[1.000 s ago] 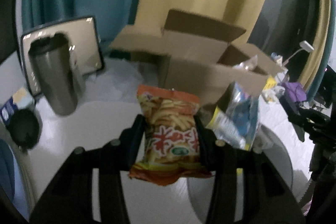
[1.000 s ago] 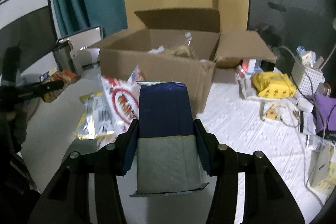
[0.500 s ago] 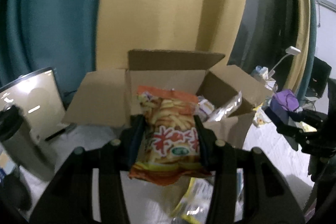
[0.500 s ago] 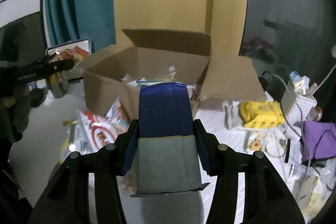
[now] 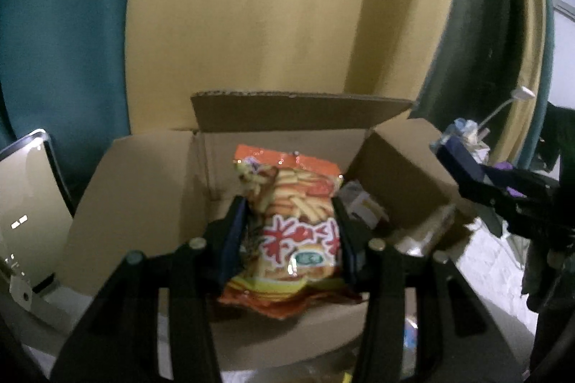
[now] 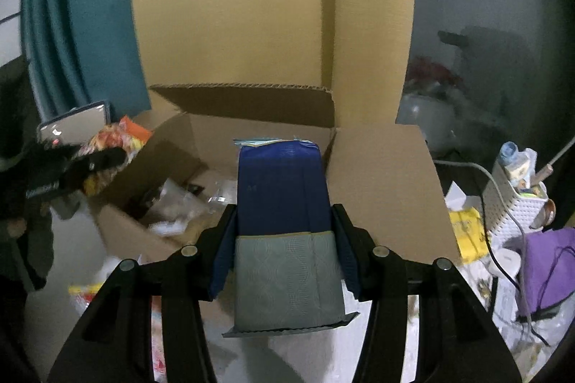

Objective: Organize snacks
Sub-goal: 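Carry both items into the cardboard box and open both tools, then withdraw both open tools from the box toward the snack pile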

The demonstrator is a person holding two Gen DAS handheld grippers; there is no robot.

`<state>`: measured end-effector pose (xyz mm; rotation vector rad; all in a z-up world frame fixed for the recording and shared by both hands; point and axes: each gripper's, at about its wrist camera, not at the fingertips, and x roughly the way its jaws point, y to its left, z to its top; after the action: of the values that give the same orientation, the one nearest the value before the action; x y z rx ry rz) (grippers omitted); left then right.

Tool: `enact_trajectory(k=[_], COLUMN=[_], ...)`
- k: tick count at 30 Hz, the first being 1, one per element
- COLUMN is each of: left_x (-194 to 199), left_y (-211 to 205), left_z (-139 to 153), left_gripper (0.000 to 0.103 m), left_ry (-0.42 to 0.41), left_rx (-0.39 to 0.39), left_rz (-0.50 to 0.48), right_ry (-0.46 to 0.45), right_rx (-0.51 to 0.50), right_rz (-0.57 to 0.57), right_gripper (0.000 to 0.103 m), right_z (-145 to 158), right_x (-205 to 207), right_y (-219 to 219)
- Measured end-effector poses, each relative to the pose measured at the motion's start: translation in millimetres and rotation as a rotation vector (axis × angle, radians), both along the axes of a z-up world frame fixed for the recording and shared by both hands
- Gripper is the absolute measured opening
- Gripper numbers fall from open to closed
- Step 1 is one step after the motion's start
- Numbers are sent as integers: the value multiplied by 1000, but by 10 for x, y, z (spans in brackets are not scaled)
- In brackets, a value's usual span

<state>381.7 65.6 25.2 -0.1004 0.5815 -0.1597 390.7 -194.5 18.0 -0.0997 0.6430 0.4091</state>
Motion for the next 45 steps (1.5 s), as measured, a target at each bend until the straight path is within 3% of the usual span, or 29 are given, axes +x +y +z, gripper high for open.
enact_trajectory(k=[9,10,11,12,13,20,32,40,45], left_x=[338,343,338,317,287,-20,-740,-1040,-1191], left_y=[99,110,119,121,119,18,-102,-135,-131], left_z=[10,11,12,19,27,95,65,-150,-398], left_gripper=[51,57,63,76,80,80,80,80,80], left_ry=[31,32,30,24,16,-13,-21,28,86], left_rx=[-30,-33,-36,-42,-47,-27,-37,-41,-44], left_rz=[57,65,68,64,57,34,18,20,14], right_ry=[31,27,23,17,10,-8,-5,35,107], right_rx=[-28,-20,-12,-2,7,49,51,48,45], right_rz=[-11,-26,-32,-35,-33,1,72,97,143], right_gripper=[54,54,62,73,78,81,81,81,86], right_z=[14,20,23,35,54,128,125,-7,-228], right_x=[685,740,766,781,779,527,-325,-600,-775], right_y=[447,473,474,479,476,406,403,446,541])
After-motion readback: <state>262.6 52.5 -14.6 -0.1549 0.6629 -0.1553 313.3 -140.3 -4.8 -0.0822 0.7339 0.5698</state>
